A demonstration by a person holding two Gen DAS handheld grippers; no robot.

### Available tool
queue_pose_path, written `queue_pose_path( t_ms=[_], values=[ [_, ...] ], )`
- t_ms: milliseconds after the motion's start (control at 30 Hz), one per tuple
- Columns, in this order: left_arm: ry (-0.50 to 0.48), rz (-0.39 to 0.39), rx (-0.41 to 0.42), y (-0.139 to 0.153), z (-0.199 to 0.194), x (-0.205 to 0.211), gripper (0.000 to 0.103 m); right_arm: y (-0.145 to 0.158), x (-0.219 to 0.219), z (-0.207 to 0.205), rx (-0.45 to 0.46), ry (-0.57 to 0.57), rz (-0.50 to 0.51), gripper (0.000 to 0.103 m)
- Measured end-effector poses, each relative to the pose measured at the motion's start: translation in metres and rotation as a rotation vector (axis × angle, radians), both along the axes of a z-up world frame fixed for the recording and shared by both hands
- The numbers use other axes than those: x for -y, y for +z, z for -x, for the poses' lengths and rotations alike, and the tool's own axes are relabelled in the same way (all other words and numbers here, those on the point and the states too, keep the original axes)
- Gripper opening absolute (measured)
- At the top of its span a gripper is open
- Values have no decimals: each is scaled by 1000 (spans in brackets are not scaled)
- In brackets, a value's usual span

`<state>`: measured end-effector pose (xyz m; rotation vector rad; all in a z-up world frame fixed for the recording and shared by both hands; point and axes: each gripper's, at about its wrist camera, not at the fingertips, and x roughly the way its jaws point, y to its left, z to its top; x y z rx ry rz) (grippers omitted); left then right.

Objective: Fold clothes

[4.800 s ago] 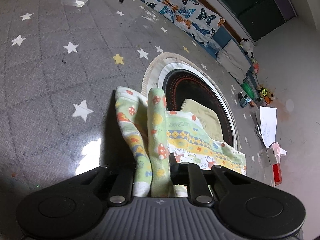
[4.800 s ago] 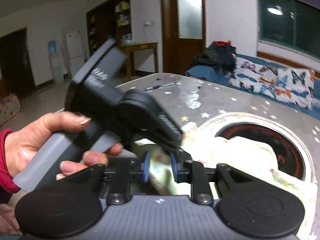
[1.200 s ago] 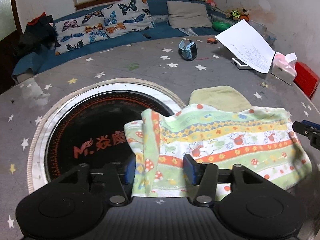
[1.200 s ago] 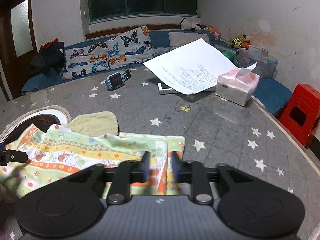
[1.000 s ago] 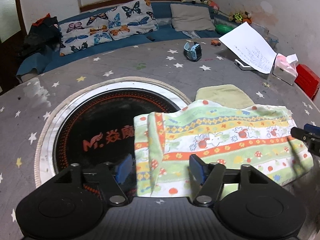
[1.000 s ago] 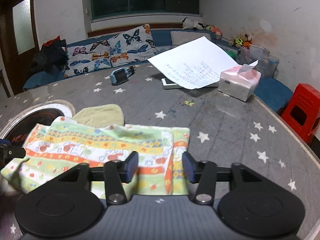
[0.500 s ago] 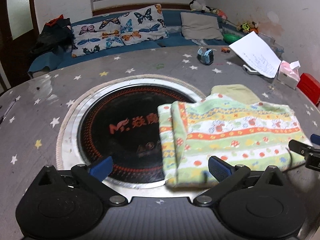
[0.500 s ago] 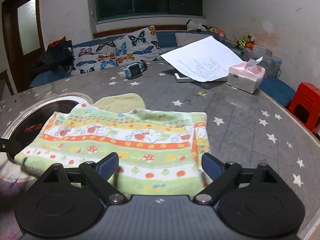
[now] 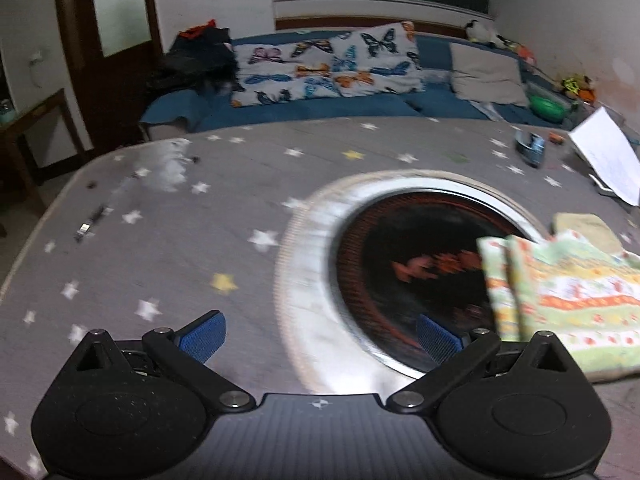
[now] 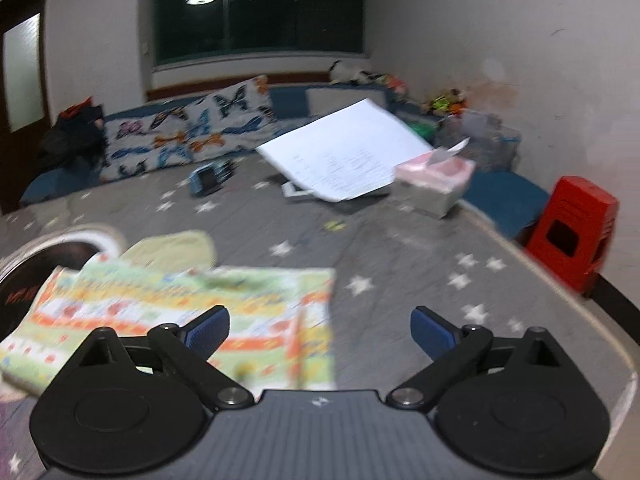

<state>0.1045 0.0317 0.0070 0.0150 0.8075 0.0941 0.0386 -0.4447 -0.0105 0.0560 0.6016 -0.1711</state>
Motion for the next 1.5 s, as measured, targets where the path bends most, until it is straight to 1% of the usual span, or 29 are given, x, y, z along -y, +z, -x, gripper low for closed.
queue_pose_path(
  t_ms=[233, 367, 433, 600, 833, 967, 1233, 1500],
  values=[
    [101, 39, -17, -8, 4, -48, 103, 2, 31, 0, 18, -87, 4, 103],
    [135, 53, -31, -17, 11, -62, 103, -7, 43, 0, -11, -119, -14, 103],
    [131, 64, -37, -20, 16, -62, 103, -10, 45, 2, -13, -133, -18, 103],
    [82, 79, -39, -23, 25, -44, 103, -14, 37, 5, -21, -115, -20, 103],
    [12, 114, -37, -25, 32, -13, 103, -12, 6, 12, -8, -21, -44, 103],
    [-24, 99, -15, -21, 39, 4, 103, -11, -14, 19, -4, 26, -62, 103],
    [-92, 112, 6, -18, 55, 28, 103, -11, -52, 37, 2, 118, -103, 103],
    [-144, 117, 9, -19, 69, 52, 103, -9, -78, 59, 24, 143, -101, 103]
  ],
)
